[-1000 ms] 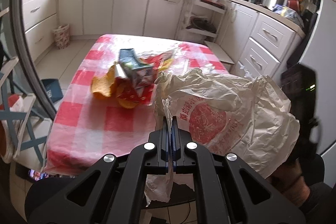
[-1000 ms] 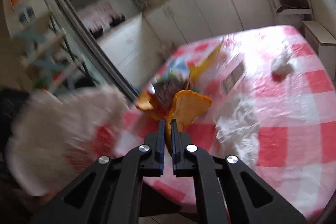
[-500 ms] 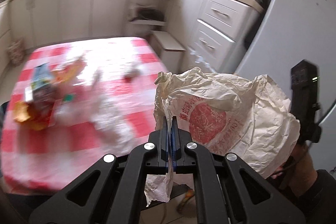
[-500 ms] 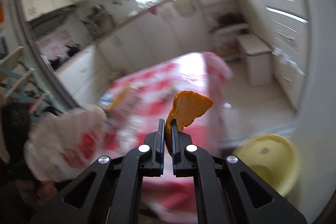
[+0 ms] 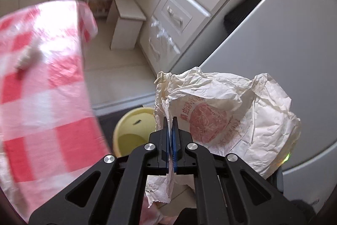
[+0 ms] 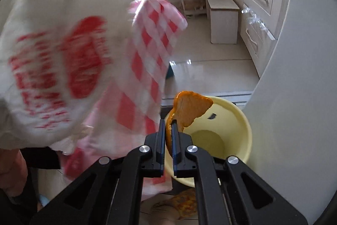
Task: Collect trash
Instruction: 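Carry bag and tissue to the yellow bucket and open both tools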
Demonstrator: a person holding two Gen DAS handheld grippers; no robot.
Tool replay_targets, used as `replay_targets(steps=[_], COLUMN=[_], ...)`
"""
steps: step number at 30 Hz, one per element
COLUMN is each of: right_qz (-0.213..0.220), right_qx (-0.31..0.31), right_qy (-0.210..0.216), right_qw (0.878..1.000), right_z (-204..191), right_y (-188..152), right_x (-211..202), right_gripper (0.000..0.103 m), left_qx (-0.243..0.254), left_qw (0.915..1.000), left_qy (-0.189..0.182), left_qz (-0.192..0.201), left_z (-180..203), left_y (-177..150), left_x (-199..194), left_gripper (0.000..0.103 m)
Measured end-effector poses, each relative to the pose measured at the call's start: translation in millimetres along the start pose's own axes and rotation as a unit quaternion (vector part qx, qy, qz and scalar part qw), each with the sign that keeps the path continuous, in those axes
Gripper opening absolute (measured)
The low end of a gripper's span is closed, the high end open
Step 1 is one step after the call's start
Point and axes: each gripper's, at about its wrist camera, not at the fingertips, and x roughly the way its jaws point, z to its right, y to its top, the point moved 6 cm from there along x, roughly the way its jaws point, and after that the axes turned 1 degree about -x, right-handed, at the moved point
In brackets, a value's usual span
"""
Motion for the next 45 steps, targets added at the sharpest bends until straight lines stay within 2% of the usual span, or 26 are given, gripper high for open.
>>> replay_targets(steps=[4,8,11,12,19,21,26,37,39,45], right_qz=[-0.020,-0.026,-0.021,-0.019,-0.002,0.003,0.001,0.012,0.011,0.000], right_qx=[0.006,0.009,0.010,0.012,-0.010,-0.029,-0.053,-0.065,-0.071,-0.080], right_qy=[-0.001,-0.012,-0.020,-0.024,-0.048,-0.060,-0.089,-0.105,-0.110,-0.146], right_qw=[1.000,1.000,1.000,0.999,0.999,0.998,0.995,0.992,0.991,0.986], right_z=[16,25,29,32,23,16,13,9,7,14], right_y=[-8,-11,-11,-11,-7,-5,-7,-6,-6,-9], right_x=[11,11,3,1,-18,-24,-32,-47,-47,-48], right_gripper=[0.008,0.027,0.031,0.031,0.034,0.041,0.045,0.049,0.050,0.054], left_qx=[-0.018,-0.037,-0.042,-0.043,-0.039,-0.037,-0.030,-0.018,-0.005,-0.001], left_qw=[0.9990,0.9963,0.9947,0.9945,0.9943,0.9941,0.9921,0.9925,0.9921,0.9921], left_qy=[0.015,0.033,0.043,0.044,0.057,0.057,0.062,0.065,0.079,0.076], left_qz=[-0.038,-0.070,-0.084,-0.085,-0.081,-0.084,-0.105,-0.102,-0.097,-0.099], left_z=[1,0,-2,-2,-11,-16,-18,-17,-16,-16], left_y=[-5,-9,-7,-8,-4,-4,-4,-6,-6,-6], left_x=[48,81,96,98,95,94,95,83,79,76], left_gripper=[0.002,0.003,0.009,0.014,0.029,0.034,0.045,0.047,0.049,0.050])
